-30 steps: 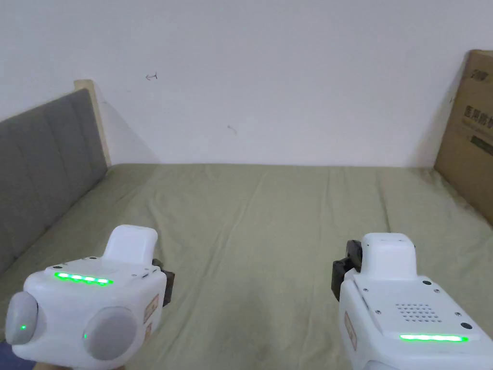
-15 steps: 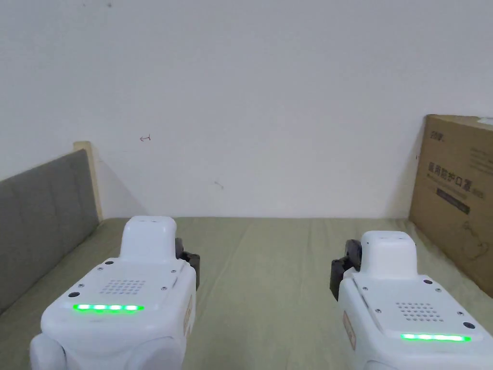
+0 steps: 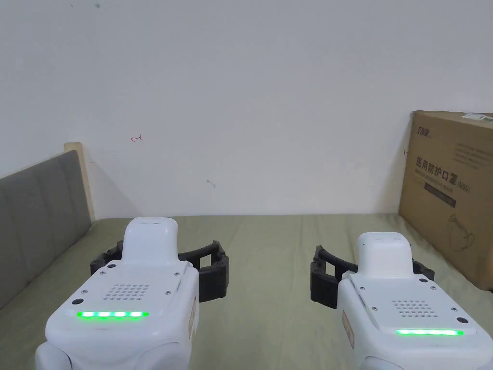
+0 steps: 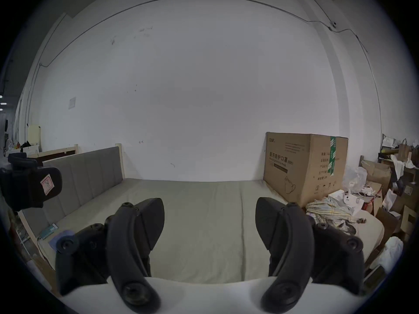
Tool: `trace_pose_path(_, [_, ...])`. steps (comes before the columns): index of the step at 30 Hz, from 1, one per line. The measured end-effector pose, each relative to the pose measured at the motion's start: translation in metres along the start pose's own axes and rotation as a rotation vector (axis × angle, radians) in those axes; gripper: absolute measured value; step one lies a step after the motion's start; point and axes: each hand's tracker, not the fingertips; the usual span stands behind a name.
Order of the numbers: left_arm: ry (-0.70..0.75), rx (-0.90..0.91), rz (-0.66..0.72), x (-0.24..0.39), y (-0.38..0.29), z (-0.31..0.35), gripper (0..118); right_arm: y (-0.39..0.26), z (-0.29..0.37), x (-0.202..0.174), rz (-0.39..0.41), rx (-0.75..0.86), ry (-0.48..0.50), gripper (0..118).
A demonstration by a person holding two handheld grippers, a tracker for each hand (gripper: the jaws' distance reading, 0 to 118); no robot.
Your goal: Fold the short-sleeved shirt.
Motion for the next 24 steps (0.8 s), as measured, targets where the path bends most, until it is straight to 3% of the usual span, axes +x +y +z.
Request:
trace_pose_path(10, [-0.019,-0.035,0.053,-0.002,-0.002,-0.002,103,-0.003,-0.005,-0.001,0.006,-0.008,-0.019,90])
trace_pose_path(24, [0.022,-0.038,-0.060,0.008,-0.017,-0.004,103,-0.008,-0.009,0.001,0.002,-0.022,-0.028,90])
